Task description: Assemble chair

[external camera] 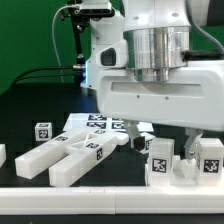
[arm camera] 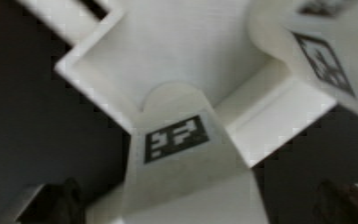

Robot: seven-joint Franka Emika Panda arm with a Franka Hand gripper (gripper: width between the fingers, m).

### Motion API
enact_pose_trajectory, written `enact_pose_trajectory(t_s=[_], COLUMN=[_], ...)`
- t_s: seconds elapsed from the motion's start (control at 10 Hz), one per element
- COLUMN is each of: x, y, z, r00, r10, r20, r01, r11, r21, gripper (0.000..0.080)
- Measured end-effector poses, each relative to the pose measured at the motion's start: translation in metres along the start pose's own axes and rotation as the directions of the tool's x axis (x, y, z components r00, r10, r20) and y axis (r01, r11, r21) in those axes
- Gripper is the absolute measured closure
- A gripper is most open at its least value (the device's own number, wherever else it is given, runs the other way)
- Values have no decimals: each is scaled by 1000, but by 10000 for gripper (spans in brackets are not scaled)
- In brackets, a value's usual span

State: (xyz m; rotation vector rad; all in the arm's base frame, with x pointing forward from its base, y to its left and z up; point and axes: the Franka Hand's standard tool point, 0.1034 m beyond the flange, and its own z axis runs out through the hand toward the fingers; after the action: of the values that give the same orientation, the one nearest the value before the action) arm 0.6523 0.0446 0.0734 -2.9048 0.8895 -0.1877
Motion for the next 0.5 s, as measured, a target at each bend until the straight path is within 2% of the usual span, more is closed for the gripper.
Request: enact_pose_trajectory(t_s=[0.1,0.2,0.3,0.4,0.5], x=[0,0,0,0,1], y=[0,0,0,0,1], z=[0,0,0,0,0], r00=[999,997,996,992,978], r10=[45,73,86,128,207], r20=[0,0,0,0,0], r01=[-45,-73,-86,-128,-207], r11=[999,997,996,992,978], r21=[0,0,0,0,-2], gripper=[150,281,281,465,465])
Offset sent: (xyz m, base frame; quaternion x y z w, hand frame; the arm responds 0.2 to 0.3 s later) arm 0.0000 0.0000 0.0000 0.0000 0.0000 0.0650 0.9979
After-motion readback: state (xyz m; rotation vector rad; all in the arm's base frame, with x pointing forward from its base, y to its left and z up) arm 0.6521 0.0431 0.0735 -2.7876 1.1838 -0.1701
